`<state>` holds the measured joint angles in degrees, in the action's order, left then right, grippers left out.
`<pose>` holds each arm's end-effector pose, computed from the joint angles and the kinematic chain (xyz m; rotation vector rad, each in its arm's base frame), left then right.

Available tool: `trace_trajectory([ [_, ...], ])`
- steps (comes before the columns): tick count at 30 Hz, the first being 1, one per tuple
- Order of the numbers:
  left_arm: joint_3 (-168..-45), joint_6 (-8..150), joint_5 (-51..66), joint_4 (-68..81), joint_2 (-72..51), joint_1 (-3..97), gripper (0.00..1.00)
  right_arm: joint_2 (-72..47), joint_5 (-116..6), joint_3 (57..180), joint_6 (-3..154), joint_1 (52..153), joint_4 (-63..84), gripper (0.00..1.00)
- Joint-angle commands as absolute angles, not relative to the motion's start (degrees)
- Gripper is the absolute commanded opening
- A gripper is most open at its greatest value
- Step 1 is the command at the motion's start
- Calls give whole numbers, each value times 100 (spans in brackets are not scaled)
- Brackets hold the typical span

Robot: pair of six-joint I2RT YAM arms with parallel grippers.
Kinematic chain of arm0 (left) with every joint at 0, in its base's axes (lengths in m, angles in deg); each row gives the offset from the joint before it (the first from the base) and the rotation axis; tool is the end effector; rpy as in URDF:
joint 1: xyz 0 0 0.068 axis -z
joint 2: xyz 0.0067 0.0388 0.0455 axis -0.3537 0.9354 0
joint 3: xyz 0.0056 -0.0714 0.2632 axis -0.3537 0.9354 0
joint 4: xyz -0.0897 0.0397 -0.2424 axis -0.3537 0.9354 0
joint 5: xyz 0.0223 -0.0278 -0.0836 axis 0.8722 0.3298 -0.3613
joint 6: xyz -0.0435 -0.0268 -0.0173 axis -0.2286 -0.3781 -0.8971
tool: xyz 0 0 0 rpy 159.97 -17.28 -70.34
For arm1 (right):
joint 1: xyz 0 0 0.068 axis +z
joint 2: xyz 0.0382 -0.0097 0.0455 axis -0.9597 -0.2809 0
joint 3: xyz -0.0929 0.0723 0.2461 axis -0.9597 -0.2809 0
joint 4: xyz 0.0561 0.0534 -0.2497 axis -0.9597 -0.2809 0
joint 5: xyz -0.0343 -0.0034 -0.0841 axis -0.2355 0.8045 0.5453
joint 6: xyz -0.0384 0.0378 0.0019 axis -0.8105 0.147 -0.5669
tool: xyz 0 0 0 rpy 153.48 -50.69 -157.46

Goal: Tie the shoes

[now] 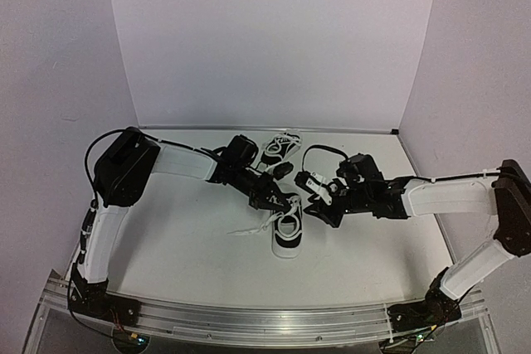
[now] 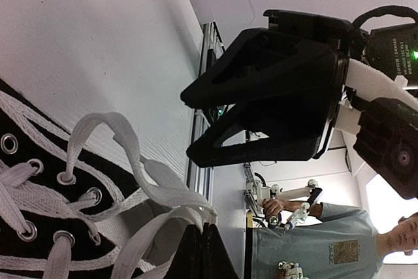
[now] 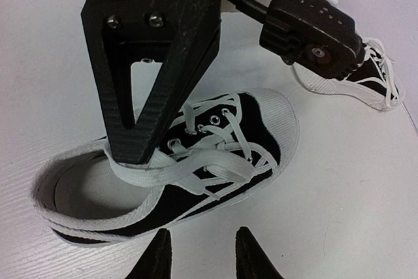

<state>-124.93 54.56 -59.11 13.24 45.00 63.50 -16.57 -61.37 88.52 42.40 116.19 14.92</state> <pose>0.3274 -0.3497 0.1442 -0.9755 -2.0875 1.9030 0.2247 0.2177 0.2015 -1.3601 1.7461 0.4257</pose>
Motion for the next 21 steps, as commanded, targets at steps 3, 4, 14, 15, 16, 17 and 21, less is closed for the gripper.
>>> trace_trajectory([
  [3, -12742, 5476, -6079, 1276, 4587, 6324, 0, -1952, -6030, 9070, 3809, 11736, 1879, 28],
  [4, -12753, 5461, -6079, 1271, 4596, 6324, 0, -1991, -6021, 9083, 3797, 11743, 1916, 27],
  [14, -12781, 5397, -6108, 1230, 4623, 6321, 0, -2368, -5942, 9276, 3760, 11759, 2174, 27],
  [15, -12783, 5389, -6108, 1222, 4624, 6322, 0, -2402, -5947, 9300, 3756, 11765, 2180, 27],
  [16, -12784, 5382, -6109, 1210, 4626, 6319, 0, -2431, -5960, 9325, 3739, 11771, 2179, 26],
  [17, -12786, 5376, -6111, 1201, 4627, 6318, 0, -2459, -5978, 9341, 3713, 11773, 2183, 26],
  [21, -12789, 5326, -6128, 1133, 4626, 6320, 0, -2526, -5986, 9376, 3613, 11789, 2175, 24],
])
